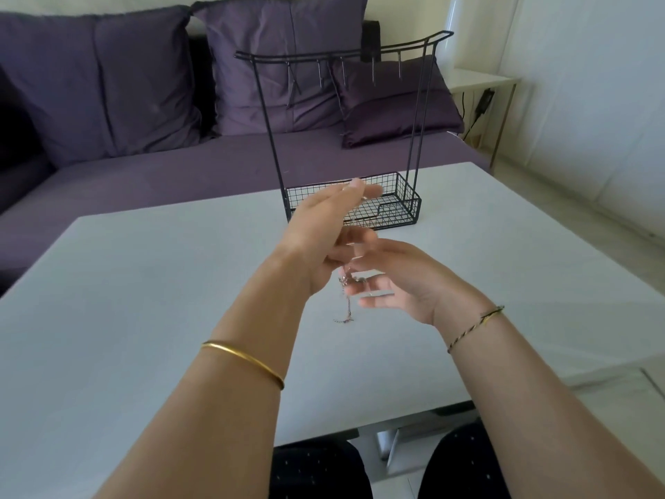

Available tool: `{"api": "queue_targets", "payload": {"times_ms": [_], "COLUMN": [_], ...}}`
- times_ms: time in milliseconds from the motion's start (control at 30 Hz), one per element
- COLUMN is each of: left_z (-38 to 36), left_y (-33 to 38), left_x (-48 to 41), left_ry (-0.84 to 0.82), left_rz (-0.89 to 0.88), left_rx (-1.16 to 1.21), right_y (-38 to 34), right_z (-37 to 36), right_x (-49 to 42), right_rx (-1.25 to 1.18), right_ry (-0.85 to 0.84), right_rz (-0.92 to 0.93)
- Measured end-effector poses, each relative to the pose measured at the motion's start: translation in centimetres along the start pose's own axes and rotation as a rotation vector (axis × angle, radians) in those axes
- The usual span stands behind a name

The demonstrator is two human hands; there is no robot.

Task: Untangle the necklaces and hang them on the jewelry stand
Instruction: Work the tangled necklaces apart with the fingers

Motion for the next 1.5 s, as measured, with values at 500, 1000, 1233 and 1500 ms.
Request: {"api": "queue_targets", "payload": {"times_ms": [500,1000,1233,1500], "left_z": [3.2,3.6,5.0,4.4], "left_y": [-2.0,-5.1,-6.7,-9.4], "left_x": [-0.6,-3.0,-4.5,-7.3], "left_ry": [0.168,0.115,0.297,0.298], "left_rz": [0.065,0.130,0.227,0.281], "left_rx": [-0.275,-0.657,-0.418,-0.450], "right_y": [-3.3,-3.3,-0.6,2.8], "right_z": [2.2,5.1,6.7,7.8], "right_x": [1.0,0.5,0.2,-1.7], "right_rx": [0.063,0.176,-0.379,-0.345], "right_ry": [0.452,0.590,0.432,0.411], "right_rz": [0.450,0.424,0.229,0.058]}}
Point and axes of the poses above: each hand's wrist, its own x-axis away from the middle knuckle, its own z-axis out of the back of the hand, y = z × x, the point moved 6 cm from there along -x, towards the middle knuckle, and after that the axes turned 8 degrees about -y, right-handed, at the moved point
